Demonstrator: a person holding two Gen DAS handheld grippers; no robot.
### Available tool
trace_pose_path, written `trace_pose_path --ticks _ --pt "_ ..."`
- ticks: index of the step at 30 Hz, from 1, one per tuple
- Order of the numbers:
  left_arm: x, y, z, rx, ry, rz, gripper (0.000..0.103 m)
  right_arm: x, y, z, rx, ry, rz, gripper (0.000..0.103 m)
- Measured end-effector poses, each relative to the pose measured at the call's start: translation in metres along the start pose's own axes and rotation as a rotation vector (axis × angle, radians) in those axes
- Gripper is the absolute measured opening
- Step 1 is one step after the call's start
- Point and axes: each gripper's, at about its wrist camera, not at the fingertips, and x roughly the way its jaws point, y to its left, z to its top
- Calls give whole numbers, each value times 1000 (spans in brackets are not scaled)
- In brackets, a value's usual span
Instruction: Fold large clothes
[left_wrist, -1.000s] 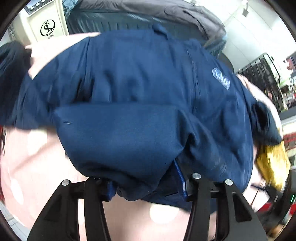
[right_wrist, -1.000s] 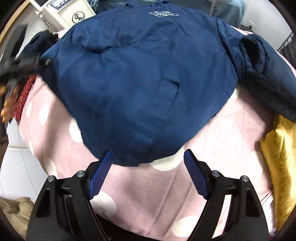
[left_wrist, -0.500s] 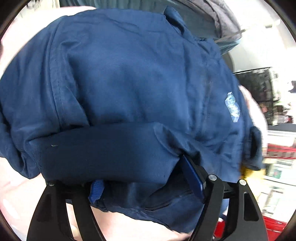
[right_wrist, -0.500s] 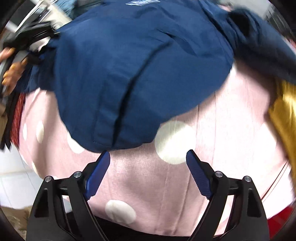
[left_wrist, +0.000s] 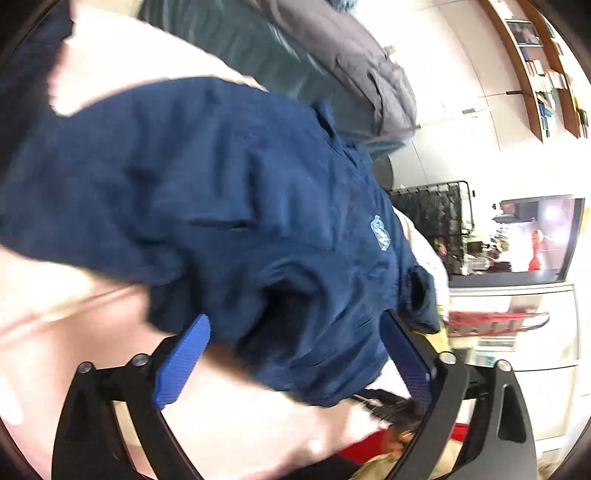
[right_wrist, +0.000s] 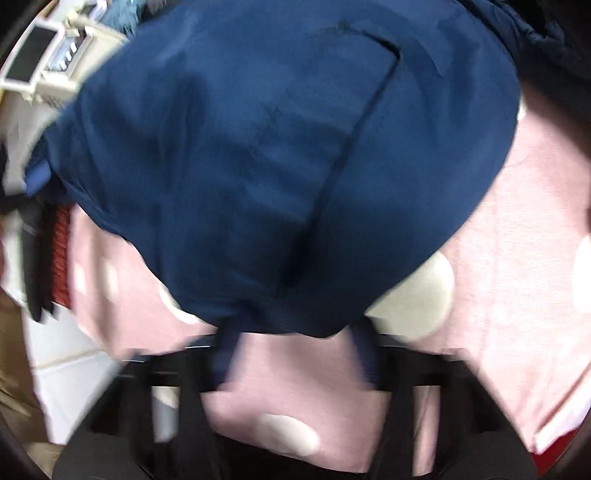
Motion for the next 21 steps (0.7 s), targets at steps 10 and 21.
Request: trace_pose_path --ticks 10,21 --pt "7 14 -84 74 -16 200 93 -118 -16 25 126 -232 317 10" --pt "111 -49 -63 232 -42 455 58 -251 -56 46 152 -486 486 1"
